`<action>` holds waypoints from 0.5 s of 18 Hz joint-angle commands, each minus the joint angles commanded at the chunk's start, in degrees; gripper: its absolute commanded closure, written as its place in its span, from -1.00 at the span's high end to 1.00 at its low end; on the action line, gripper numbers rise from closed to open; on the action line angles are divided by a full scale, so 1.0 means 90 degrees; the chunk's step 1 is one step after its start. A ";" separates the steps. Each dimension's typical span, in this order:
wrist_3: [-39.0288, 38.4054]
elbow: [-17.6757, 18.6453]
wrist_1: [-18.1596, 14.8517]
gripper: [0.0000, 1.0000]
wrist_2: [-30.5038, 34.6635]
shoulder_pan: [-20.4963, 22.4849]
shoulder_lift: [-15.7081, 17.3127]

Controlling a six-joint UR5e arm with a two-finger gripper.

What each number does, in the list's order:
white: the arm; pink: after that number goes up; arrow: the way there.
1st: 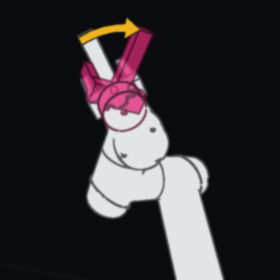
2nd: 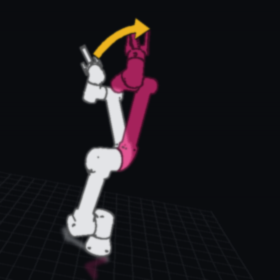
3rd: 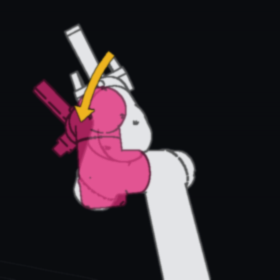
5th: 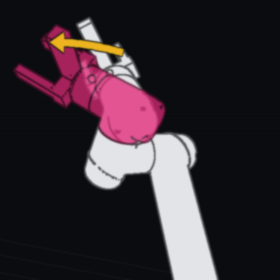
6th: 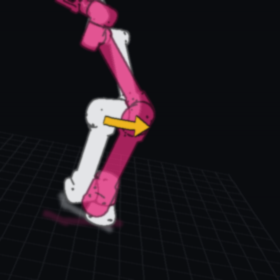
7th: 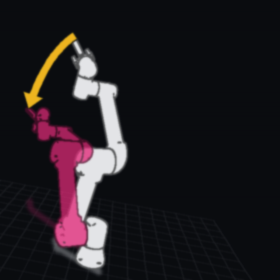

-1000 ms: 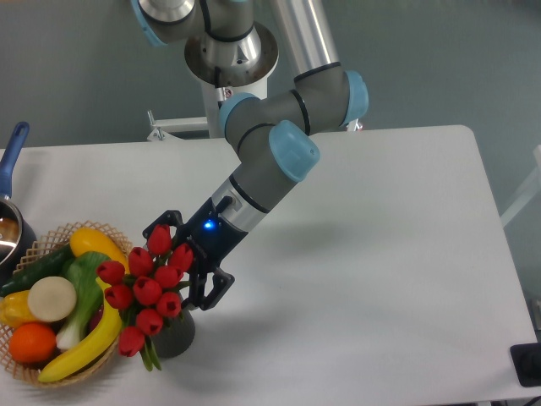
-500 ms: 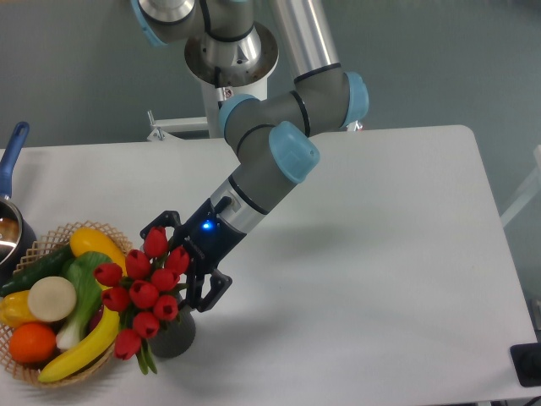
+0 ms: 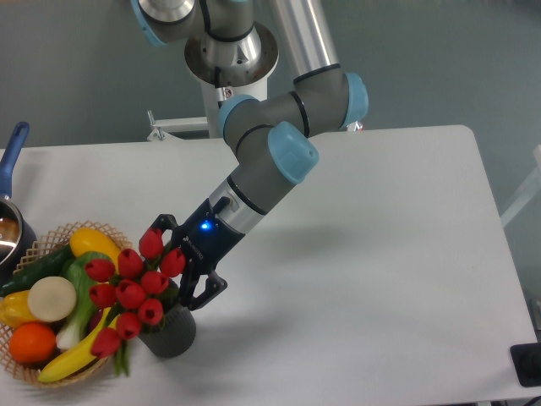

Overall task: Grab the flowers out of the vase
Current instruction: 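Close the gripper on the tulip stems, then lift the gripped tulips upward out of the vase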

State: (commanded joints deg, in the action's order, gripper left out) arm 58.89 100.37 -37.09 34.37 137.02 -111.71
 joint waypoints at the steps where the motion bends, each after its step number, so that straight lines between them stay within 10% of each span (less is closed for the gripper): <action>1: 0.0000 0.0010 0.0000 0.07 -0.0010 0.0000 0.0000; 9: -0.0039 0.0049 0.0000 -0.17 -0.0020 0.0019 0.0039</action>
State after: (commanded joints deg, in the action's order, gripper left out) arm 58.54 100.81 -37.09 34.19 137.20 -111.36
